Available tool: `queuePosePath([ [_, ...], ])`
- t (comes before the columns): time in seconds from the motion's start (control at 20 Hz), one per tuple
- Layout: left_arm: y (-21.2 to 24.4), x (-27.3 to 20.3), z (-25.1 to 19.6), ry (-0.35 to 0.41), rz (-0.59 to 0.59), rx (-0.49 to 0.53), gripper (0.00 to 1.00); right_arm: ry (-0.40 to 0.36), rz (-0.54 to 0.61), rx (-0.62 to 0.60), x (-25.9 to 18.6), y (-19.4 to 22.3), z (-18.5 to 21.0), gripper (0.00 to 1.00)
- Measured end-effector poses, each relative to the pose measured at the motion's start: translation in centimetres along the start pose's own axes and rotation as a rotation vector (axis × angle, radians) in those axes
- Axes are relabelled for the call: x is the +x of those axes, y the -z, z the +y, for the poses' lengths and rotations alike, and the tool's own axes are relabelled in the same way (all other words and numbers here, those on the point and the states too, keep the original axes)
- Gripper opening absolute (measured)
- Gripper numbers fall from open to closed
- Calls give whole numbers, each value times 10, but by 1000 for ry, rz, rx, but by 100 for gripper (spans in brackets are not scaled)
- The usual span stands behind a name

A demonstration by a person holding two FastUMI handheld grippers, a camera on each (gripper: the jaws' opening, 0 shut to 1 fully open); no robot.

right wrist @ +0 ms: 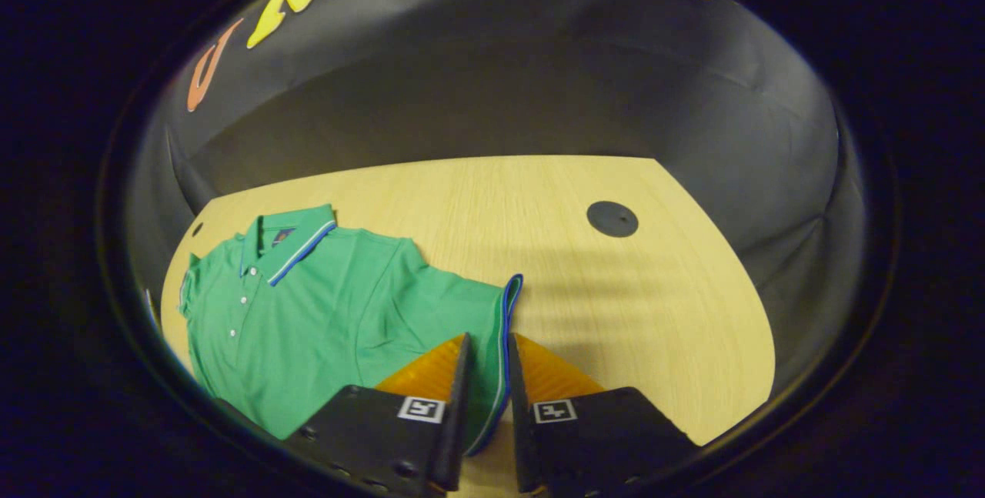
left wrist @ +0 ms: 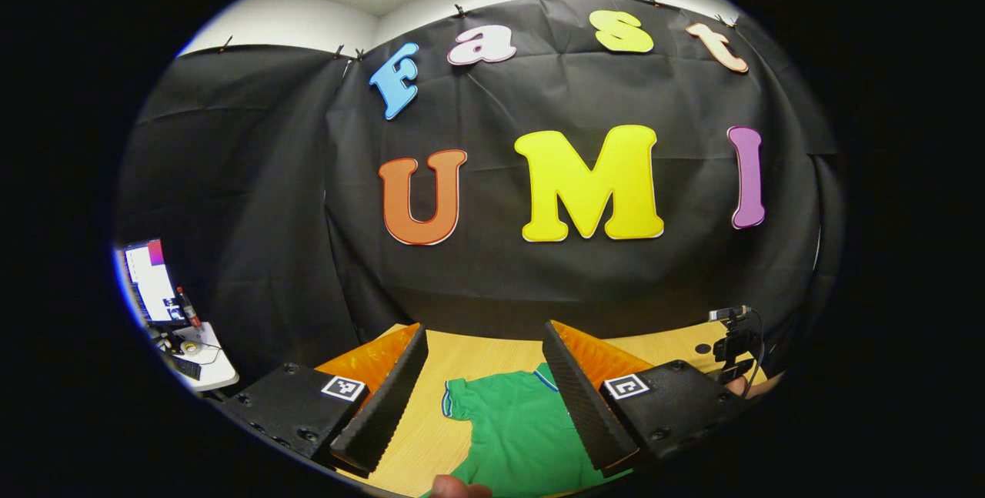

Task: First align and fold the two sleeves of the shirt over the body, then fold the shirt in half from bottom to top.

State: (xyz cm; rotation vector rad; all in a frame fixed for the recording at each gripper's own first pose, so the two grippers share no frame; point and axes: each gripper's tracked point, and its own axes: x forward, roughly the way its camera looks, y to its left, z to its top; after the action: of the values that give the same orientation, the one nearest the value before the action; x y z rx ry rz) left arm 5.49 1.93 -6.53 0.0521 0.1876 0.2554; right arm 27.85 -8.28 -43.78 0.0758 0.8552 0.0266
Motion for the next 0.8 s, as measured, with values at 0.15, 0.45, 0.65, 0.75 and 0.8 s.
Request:
queuePosePath([
  [0.15,0,-1,0,-5,4,5,96,-17,1,39,6,-1,2,0],
  [0.45,-5,-4,2,-4,-6,13,96,-57,-3,86,-11,-8,4,0],
  [0.65,-6,-4,-1,9,-8,1,97,-98,-59,121,-40,-34,19,0],
  [0.75,-4,-6,-1,12,-3,-9,96,-125,-81,141,-52,-48,40,0],
  [0.8,-4,-8,2,9,-3,-10,96,-140,-91,140,-58,-53,52,0],
])
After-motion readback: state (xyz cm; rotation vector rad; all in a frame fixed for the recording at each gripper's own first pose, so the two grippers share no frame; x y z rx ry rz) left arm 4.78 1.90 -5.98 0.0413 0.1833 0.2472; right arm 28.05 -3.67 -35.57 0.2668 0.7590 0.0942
